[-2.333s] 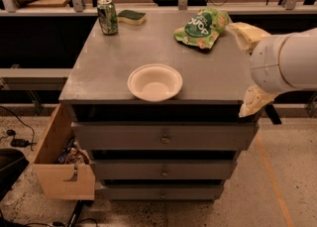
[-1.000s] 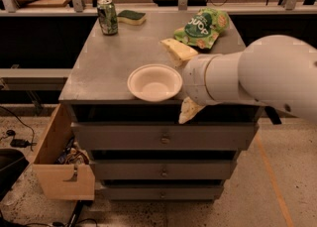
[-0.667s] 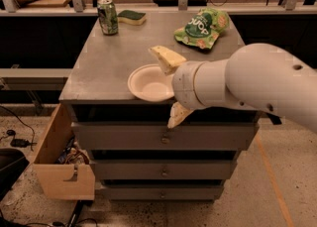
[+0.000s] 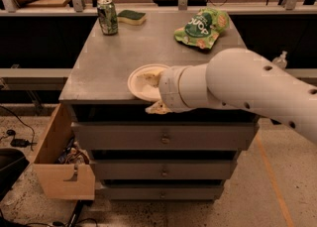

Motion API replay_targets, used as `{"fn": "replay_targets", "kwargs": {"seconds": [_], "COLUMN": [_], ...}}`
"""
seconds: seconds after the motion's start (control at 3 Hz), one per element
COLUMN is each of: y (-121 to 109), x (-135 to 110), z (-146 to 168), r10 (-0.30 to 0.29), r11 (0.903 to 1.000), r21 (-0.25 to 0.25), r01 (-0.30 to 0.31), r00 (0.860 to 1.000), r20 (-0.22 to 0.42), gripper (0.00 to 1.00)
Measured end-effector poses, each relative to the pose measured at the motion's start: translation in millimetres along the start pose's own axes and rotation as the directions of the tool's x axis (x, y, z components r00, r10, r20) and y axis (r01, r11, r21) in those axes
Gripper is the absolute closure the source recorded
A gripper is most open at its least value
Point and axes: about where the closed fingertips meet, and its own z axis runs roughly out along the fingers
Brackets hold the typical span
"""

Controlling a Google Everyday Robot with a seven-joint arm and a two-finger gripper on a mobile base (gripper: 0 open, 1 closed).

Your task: Move paper bowl near green can

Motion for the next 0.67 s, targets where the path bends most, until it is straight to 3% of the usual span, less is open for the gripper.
{"fn": "replay_targets", "kwargs": {"seconds": [0.67], "y": [1.8], "x": [0.1], "z": [11.0], "r10": [-0.023], "r11": [0.9993], "r21": [-0.03], "r01": [0.023], "r00": [1.0], "r20": [-0.014], "gripper": [0.93]}}
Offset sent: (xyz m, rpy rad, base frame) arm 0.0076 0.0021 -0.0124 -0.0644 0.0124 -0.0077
